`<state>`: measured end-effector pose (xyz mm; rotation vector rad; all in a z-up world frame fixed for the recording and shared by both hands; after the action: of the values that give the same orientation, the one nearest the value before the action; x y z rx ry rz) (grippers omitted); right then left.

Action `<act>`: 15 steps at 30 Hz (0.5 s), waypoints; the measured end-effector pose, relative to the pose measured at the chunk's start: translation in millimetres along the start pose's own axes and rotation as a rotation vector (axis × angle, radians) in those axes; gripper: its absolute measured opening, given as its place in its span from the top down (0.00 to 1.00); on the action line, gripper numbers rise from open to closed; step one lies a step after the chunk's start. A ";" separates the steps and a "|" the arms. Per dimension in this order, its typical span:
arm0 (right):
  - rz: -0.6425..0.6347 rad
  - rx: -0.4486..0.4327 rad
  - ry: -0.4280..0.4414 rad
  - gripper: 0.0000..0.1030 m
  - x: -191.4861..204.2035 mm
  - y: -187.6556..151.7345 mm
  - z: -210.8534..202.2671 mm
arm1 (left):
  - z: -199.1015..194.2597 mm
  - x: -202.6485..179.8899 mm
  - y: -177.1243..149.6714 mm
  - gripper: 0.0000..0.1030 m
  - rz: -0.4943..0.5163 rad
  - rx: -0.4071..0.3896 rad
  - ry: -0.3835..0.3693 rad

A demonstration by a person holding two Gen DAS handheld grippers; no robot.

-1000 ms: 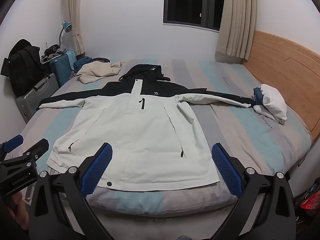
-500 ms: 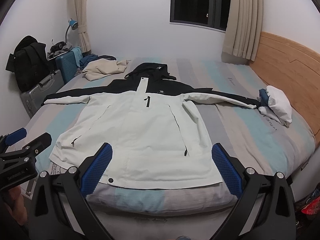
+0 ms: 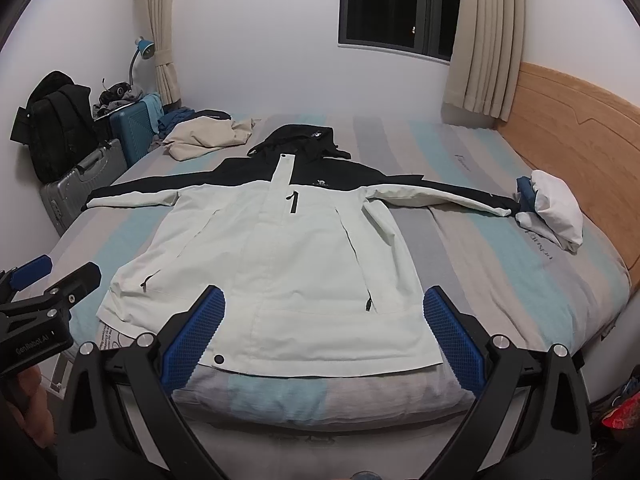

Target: Fold large clothes

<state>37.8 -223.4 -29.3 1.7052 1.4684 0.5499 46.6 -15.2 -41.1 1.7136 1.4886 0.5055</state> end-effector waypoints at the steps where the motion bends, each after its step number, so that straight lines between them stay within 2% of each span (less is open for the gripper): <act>1: 0.000 -0.001 -0.001 0.07 -0.1 0.1 0.1 | -0.2 0.1 0.1 0.06 0.000 -0.001 -0.001; 15: 0.017 0.004 0.024 0.07 3.2 4.8 0.9 | -2.1 3.0 2.1 0.06 0.010 -0.004 0.012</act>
<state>42.2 -220.6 -26.5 1.7214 1.4740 0.5787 47.2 -11.7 -38.8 1.7184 1.4871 0.5247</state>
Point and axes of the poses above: each gripper's, at about its wrist camera, not at the fingertips, and z roughly the way its jaws point, x to its left, y to its top, the point moved 8 cm from there along z, roughly the way its jaws point, and after that the axes turned 14 degrees about -y, right-handed, at the moved point
